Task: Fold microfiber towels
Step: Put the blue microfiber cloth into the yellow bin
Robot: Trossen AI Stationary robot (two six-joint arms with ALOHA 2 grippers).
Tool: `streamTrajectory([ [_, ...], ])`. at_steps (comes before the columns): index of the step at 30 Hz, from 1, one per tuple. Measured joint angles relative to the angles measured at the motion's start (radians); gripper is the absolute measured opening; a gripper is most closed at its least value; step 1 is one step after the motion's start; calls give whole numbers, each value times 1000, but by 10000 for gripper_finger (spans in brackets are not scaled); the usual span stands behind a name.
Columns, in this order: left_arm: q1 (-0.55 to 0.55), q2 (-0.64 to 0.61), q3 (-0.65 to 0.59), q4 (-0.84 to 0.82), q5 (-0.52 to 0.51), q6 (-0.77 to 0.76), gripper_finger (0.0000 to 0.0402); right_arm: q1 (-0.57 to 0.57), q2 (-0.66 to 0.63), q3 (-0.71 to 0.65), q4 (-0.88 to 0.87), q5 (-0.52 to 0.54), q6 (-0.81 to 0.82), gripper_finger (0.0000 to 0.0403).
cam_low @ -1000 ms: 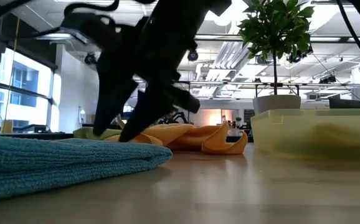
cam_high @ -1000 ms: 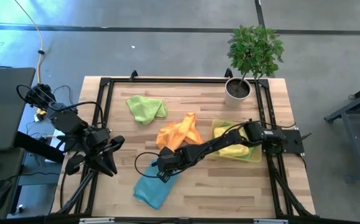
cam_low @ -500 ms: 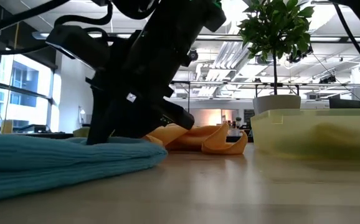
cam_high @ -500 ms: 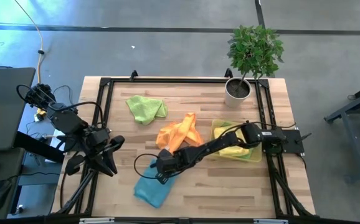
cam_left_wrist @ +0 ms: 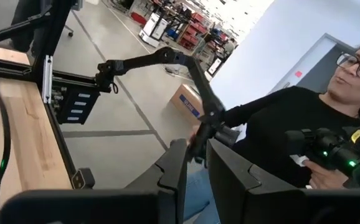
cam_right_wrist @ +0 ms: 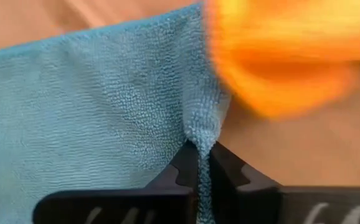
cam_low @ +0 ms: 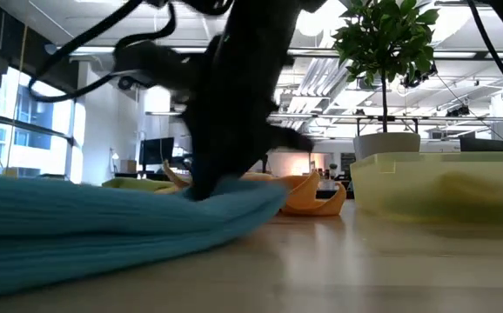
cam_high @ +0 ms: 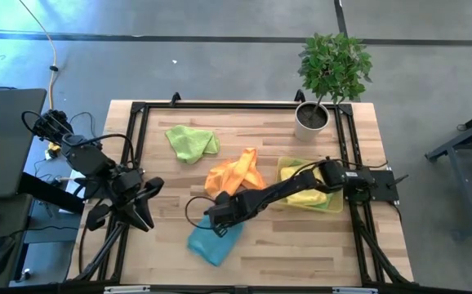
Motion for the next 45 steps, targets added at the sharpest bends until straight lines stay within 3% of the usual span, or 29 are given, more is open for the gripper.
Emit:
streamTrajectory([
  [10,0,0,0,8,-126,70,53,-6,-33,306,-767,235,156,2],
  [16,0,0,1,12,-181,96,53,-50,-67,292,-763,299,169,1],
  [26,0,0,0,15,-191,97,53,-114,-101,224,-752,267,62,0],
  [32,0,0,0,15,-194,97,53,-113,-249,44,-754,288,111,0],
  [39,0,0,0,15,-200,147,53,-72,-524,-303,-754,277,442,0],
  [45,2,0,0,16,-289,186,53,-2,-662,-495,-745,269,709,0],
])
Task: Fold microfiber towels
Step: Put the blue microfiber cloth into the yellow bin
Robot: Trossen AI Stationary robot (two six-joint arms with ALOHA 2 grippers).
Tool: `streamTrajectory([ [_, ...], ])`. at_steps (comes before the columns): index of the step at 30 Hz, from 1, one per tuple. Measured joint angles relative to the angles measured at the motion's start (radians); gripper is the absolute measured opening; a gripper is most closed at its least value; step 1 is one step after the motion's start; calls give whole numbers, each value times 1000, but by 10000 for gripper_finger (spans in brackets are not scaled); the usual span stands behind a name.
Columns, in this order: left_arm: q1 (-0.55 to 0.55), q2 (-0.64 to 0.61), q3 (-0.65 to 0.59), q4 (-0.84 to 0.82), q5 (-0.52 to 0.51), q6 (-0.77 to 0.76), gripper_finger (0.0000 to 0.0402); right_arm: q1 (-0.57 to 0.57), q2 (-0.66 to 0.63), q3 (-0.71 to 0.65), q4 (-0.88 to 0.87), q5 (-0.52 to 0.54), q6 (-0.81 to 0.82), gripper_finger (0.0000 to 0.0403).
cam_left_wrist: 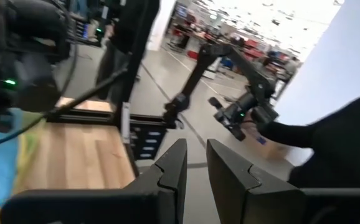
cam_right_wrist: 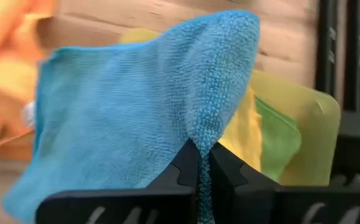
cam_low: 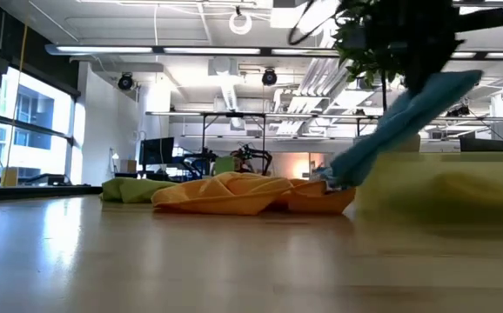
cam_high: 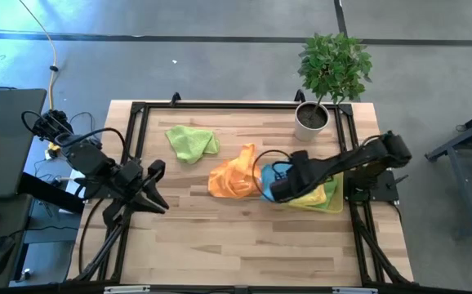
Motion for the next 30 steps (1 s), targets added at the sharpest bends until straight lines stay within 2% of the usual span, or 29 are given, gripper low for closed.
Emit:
streamTrajectory([
  [4,0,0,0,1,-43,23,53,36,-31,-99,0,-61,113,0],
  [10,0,0,0,1,-93,24,53,83,-33,-193,-9,-162,193,0],
  [16,0,0,0,1,-148,24,53,118,-33,-242,-9,-177,270,0],
  [22,0,0,-1,1,-166,24,53,120,-33,-295,-9,-177,259,4],
  [25,0,0,-1,1,-166,24,53,120,-33,-313,-9,-177,238,28],
  [30,0,0,-1,0,-169,24,53,120,-33,-320,-10,-178,222,93],
])
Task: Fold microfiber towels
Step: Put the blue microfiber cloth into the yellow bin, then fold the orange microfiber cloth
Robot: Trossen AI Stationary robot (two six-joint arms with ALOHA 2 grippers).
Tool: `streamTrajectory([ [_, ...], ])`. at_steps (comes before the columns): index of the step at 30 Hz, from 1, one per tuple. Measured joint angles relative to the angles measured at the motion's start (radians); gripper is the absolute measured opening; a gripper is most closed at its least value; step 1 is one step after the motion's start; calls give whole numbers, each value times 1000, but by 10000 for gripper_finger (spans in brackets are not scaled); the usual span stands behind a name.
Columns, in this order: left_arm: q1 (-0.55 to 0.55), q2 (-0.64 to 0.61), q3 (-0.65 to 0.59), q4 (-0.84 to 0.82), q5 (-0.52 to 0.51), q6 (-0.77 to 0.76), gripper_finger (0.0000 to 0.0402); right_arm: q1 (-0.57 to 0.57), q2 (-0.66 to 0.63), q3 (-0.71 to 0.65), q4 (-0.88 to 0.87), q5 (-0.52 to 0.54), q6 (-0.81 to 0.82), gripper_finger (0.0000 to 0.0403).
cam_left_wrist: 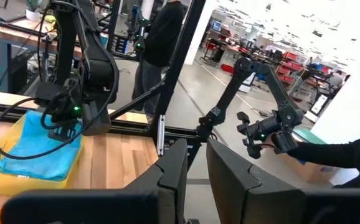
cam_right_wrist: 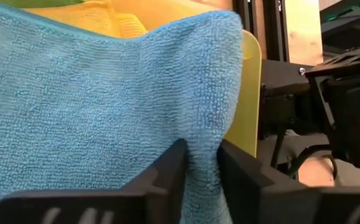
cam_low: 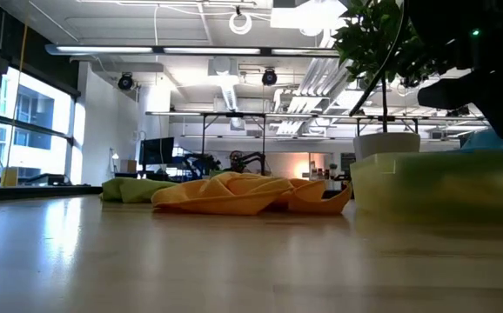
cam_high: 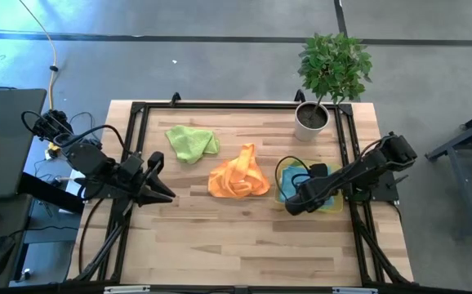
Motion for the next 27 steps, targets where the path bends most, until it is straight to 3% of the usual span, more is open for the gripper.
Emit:
streamTrajectory([
  [6,0,0,0,0,-61,0,53,-1,-1,0,0,-120,-42,147],
  [14,0,26,0,-18,-175,0,53,66,-131,1,5,-107,-65,142],
  [18,0,92,0,-23,-250,-1,53,126,-224,1,85,2,-54,134],
  [21,5,169,0,-21,-287,-1,53,163,-266,2,214,169,-54,130],
  [24,32,248,-1,-10,-308,-31,53,188,-275,2,407,354,-181,129],
  [27,76,327,0,0,-307,-85,53,196,-268,2,622,461,-411,129],
])
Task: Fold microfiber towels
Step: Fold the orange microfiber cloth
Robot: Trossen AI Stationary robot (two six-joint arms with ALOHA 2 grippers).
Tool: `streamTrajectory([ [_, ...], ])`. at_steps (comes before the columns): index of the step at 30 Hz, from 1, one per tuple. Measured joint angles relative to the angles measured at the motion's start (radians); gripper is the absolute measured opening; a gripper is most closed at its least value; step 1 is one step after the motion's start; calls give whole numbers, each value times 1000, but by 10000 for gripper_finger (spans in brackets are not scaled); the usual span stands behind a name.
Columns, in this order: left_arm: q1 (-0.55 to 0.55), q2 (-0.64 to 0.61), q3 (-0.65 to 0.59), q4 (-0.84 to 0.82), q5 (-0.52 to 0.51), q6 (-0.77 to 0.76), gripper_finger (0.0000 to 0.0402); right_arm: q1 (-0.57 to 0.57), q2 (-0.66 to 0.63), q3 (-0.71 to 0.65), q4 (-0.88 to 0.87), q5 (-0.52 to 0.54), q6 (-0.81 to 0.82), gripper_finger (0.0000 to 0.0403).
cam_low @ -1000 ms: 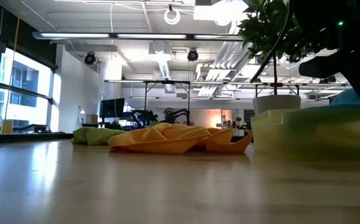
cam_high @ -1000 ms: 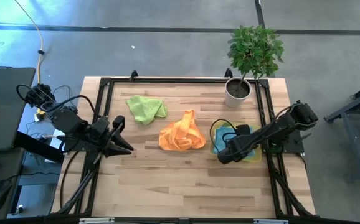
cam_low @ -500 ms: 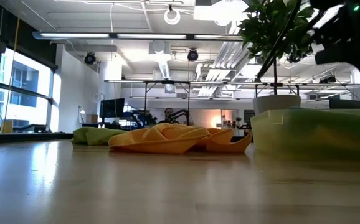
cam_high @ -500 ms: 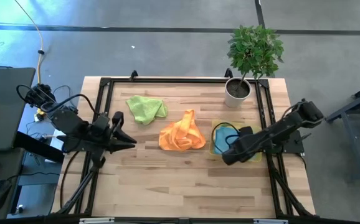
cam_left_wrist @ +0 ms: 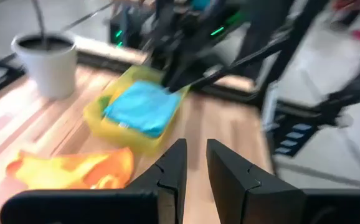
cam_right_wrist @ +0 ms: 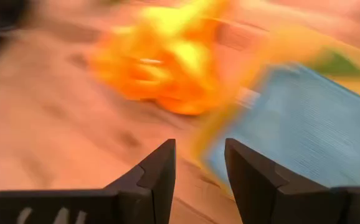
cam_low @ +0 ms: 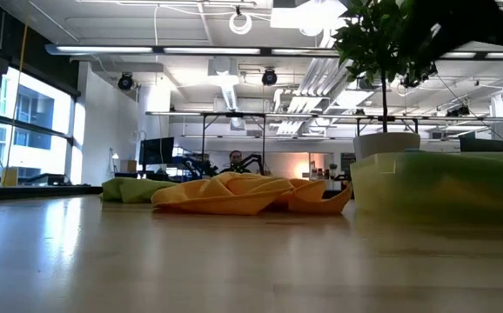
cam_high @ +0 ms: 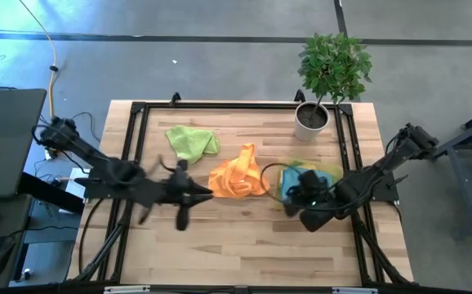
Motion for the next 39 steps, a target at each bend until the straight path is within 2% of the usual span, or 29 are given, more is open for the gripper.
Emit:
streamTrajectory([
  [5,79,127,0,0,80,-21,53,0,36,0,278,28,-437,129],
  [8,116,213,0,22,113,-21,57,0,48,0,340,0,-553,129],
  [16,180,411,0,48,143,18,113,-1,47,0,327,-82,-656,129],
  [20,195,494,0,103,179,130,135,-9,47,0,324,-81,-714,129],
  [26,221,601,0,172,213,220,140,-42,47,0,280,-84,-752,129],
  [34,292,694,1,213,214,213,140,-83,46,0,214,-109,-756,129],
  [39,334,733,0,204,265,169,140,-104,46,0,161,-111,-751,129],
])
